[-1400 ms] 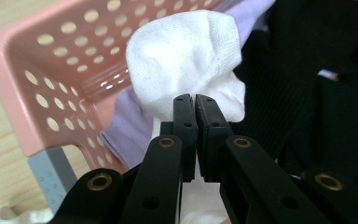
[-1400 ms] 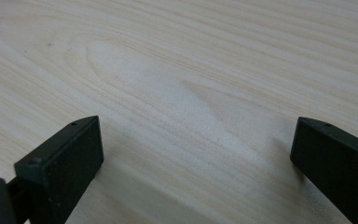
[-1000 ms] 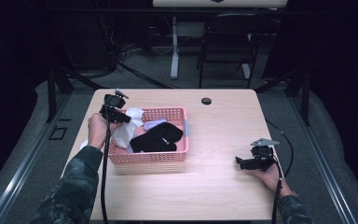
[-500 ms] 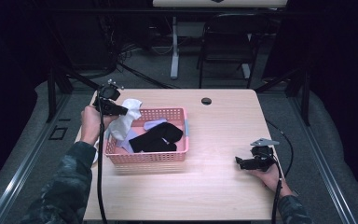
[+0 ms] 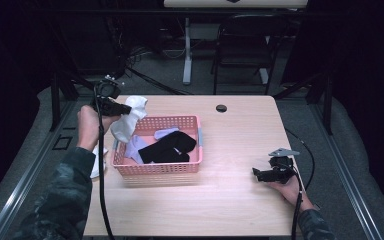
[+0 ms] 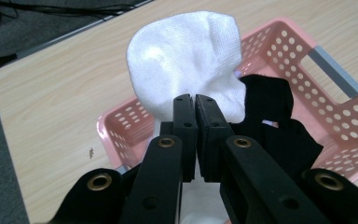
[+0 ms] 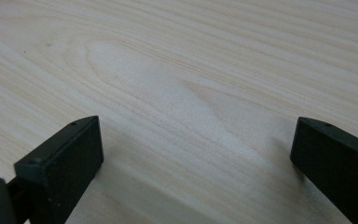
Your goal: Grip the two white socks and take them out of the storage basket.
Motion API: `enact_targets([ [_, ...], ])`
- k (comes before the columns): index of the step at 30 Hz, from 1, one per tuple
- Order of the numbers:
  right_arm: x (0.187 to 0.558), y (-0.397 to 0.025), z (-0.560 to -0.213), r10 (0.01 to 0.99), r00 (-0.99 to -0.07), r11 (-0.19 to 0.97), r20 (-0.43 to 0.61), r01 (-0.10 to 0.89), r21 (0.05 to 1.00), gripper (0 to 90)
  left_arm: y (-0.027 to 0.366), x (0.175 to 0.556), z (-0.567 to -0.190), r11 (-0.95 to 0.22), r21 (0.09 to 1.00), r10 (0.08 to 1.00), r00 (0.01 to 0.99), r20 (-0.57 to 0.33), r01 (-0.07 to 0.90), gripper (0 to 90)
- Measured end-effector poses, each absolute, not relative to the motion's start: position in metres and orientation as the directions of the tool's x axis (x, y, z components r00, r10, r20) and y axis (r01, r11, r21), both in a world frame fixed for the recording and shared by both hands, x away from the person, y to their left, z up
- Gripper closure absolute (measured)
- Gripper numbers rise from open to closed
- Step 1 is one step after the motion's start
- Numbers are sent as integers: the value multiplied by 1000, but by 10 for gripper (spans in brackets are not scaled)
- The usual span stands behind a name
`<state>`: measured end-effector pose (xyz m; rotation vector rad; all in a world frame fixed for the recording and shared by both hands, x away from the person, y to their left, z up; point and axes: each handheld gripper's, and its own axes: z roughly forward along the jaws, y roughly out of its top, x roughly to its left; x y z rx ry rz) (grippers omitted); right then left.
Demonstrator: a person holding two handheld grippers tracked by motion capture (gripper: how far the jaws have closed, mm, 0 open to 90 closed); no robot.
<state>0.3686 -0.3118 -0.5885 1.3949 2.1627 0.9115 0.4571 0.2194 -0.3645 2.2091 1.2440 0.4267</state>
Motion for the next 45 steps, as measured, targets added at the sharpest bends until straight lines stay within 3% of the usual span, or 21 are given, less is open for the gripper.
enact_targets([
  [20,368,-311,-589,912,-411,282,10,642,713,16,278,441,-349,-319,642,908,419,-4,697,879],
  [37,368,-312,-589,911,-411,282,10,642,713,15,337,437,-391,-214,569,956,289,-44,794,878],
  [45,369,-312,-589,911,-412,283,10,643,712,15,345,441,-423,-183,519,962,261,-81,835,878],
])
